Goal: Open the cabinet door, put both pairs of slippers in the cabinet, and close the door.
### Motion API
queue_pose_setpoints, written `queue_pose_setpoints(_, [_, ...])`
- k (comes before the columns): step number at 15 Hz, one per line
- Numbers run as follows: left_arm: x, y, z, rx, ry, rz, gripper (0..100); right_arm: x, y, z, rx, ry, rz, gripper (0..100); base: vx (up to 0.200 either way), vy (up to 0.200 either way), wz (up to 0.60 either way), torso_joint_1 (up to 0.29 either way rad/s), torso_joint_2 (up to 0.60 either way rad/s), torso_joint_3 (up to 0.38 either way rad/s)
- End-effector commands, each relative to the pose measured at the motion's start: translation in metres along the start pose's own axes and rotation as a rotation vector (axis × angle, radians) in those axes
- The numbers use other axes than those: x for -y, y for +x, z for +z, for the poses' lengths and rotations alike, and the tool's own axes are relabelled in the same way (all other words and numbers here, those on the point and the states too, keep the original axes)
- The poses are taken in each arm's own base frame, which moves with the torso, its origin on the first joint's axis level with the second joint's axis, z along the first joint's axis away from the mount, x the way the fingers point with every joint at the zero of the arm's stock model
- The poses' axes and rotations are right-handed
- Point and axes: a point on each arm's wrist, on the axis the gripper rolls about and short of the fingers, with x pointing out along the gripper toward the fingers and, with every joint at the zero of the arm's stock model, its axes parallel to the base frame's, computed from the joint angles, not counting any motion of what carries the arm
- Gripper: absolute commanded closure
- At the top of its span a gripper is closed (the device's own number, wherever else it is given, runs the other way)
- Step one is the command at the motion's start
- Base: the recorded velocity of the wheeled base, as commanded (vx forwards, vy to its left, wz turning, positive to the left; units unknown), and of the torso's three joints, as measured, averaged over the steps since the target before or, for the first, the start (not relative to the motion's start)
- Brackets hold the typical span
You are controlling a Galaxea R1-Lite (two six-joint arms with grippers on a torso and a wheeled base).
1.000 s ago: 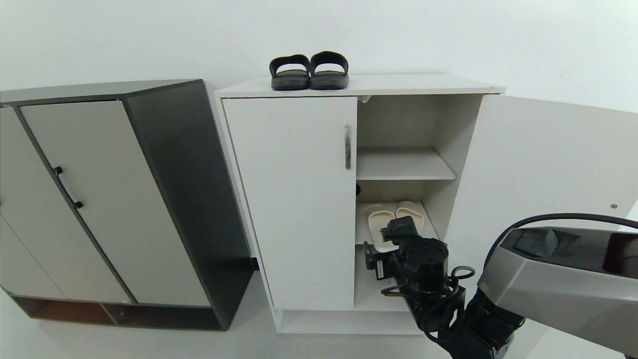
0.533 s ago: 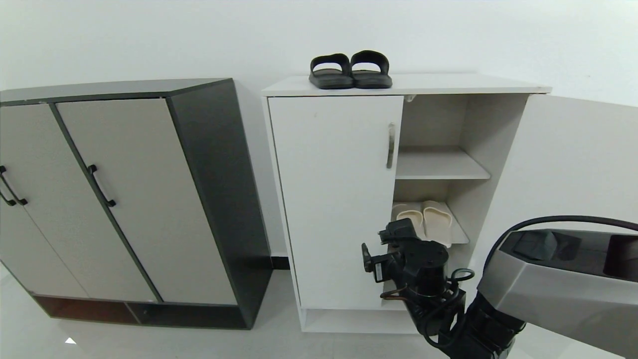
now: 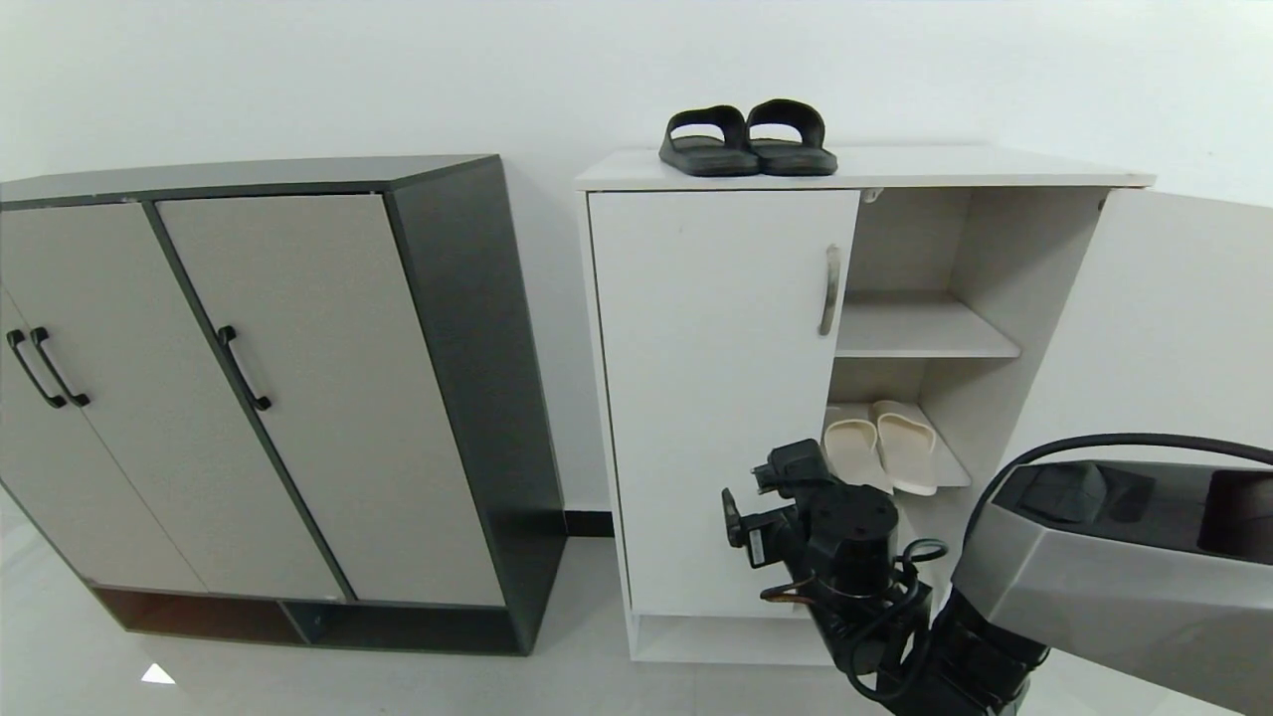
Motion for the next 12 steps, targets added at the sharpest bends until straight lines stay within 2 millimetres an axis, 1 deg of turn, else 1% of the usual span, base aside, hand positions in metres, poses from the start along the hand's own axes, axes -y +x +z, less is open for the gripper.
queue_pose_setpoints(1, [0.0000,0.0001,0.0000,-0.002,-0.001,0.000,100,0.0004,0.0005,-0.0017,-0.004,-0.004,-0.002,0,0.000,0.000,0.00,0.000,0.00,0.000])
queue_pose_setpoints(12, [-0.0001,0.0001,0.0000,-0.002,-0.001,0.002,100,0.0001,0.0026,-0.0058,-0.011,-0.013,-0.004,0,0.000,0.000,0.00,0.000,0.00,0.000])
